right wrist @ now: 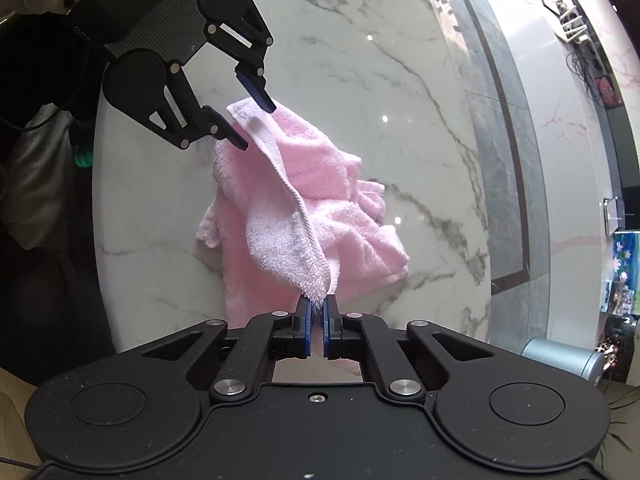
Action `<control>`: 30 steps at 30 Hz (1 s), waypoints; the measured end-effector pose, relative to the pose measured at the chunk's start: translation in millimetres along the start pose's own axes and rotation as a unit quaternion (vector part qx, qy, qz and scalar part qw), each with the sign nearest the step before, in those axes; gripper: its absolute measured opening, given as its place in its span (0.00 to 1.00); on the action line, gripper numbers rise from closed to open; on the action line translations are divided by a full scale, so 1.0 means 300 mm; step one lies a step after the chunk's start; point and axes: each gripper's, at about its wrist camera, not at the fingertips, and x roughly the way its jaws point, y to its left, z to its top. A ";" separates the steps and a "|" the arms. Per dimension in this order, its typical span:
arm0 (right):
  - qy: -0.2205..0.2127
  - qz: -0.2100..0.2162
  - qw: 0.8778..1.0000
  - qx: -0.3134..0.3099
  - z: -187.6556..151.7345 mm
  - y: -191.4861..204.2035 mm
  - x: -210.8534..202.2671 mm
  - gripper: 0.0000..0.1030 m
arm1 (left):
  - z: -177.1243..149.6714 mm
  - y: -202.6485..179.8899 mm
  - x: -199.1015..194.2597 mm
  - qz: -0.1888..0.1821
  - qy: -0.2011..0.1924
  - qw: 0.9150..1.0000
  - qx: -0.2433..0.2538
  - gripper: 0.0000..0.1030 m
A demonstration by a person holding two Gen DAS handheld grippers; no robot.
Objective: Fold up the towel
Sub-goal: 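Lift the towel high with both grippers and shake it open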
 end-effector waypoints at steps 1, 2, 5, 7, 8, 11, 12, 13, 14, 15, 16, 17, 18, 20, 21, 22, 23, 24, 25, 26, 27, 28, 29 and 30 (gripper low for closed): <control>0.000 0.000 1.000 0.004 -0.011 0.003 -0.001 0.03 | -0.009 0.001 0.001 0.002 0.004 1.000 0.001 0.34; 0.001 0.000 1.000 0.008 -0.022 0.006 -0.002 0.03 | -0.016 0.004 0.004 0.001 0.006 1.000 -0.001 0.34; -0.002 -0.004 1.000 0.017 -0.056 0.010 -0.016 0.03 | -0.034 0.016 0.026 -0.003 0.016 1.000 -0.012 0.34; -0.009 -0.008 1.000 0.026 -0.065 0.012 -0.033 0.03 | -0.037 0.010 0.045 -0.007 0.023 1.000 -0.007 0.34; -0.013 -0.010 0.999 0.031 -0.071 0.011 -0.045 0.03 | -0.037 0.004 0.055 -0.010 0.024 1.000 -0.004 0.34; -0.022 -0.017 0.999 0.040 -0.082 0.011 -0.075 0.03 | -0.034 -0.007 0.086 -0.013 0.025 1.000 -0.007 0.34; -0.022 -0.019 0.999 0.040 -0.085 0.013 -0.082 0.03 | -0.032 -0.008 0.096 -0.011 0.027 1.000 -0.011 0.34; -0.021 -0.021 0.999 0.040 -0.089 0.017 -0.090 0.03 | -0.030 -0.007 0.105 -0.010 0.028 0.999 -0.017 0.34; -0.018 -0.023 0.999 0.041 -0.096 0.021 -0.098 0.03 | -0.028 -0.003 0.113 -0.013 0.031 0.999 -0.024 0.32; -0.017 -0.025 0.999 0.042 -0.101 0.023 -0.104 0.03 | -0.027 0.002 0.116 -0.014 0.034 0.999 -0.030 0.24; -0.015 -0.027 0.999 0.044 -0.109 0.025 -0.110 0.03 | -0.026 0.008 0.116 -0.016 0.037 0.999 -0.036 0.18; -0.013 -0.029 0.998 0.048 -0.118 0.026 -0.115 0.03 | -0.024 0.014 0.111 -0.019 0.040 0.998 -0.041 0.11; -0.011 -0.030 0.998 0.051 -0.124 0.027 -0.120 0.03 | -0.023 0.020 0.104 -0.022 0.041 0.998 -0.045 0.09; -0.008 -0.030 0.998 0.057 -0.137 0.030 -0.123 0.03 | -0.021 0.033 0.080 -0.024 0.041 0.998 -0.052 0.04; -0.007 -0.031 0.998 0.058 -0.142 0.033 -0.123 0.03 | -0.019 0.037 0.067 -0.020 0.041 0.998 -0.053 0.03; -0.006 -0.031 0.998 0.058 -0.145 0.036 -0.121 0.03 | -0.015 0.042 0.052 -0.016 0.039 0.998 -0.053 0.02; -0.005 -0.030 0.998 0.059 -0.148 0.039 -0.120 0.03 | -0.012 0.045 0.037 -0.013 0.038 0.998 -0.053 0.02; -0.004 -0.031 0.998 0.060 -0.150 0.043 -0.121 0.03 | -0.007 0.052 0.020 -0.011 0.038 0.998 -0.054 0.02; -0.002 -0.032 0.998 0.059 -0.152 0.048 -0.124 0.03 | 0.000 0.060 -0.002 -0.007 0.036 0.998 -0.054 0.02; -0.001 -0.034 0.998 0.060 -0.154 0.051 -0.127 0.03 | 0.007 0.066 -0.024 -0.001 0.033 0.998 -0.051 0.02; -0.001 -0.036 0.998 0.060 -0.156 0.054 -0.131 0.03 | 0.015 0.072 -0.045 0.005 0.029 0.998 -0.048 0.02; -0.001 -0.039 0.997 0.062 -0.158 0.056 -0.138 0.03 | 0.025 0.079 -0.069 0.013 0.025 0.999 -0.044 0.02; -0.001 -0.043 0.997 0.064 -0.160 0.058 -0.147 0.03 | 0.039 0.088 -0.091 0.019 0.020 0.999 -0.041 0.02; -0.002 -0.047 0.997 0.066 -0.161 0.061 -0.156 0.03 | 0.052 0.095 -0.109 0.024 0.017 0.999 -0.040 0.02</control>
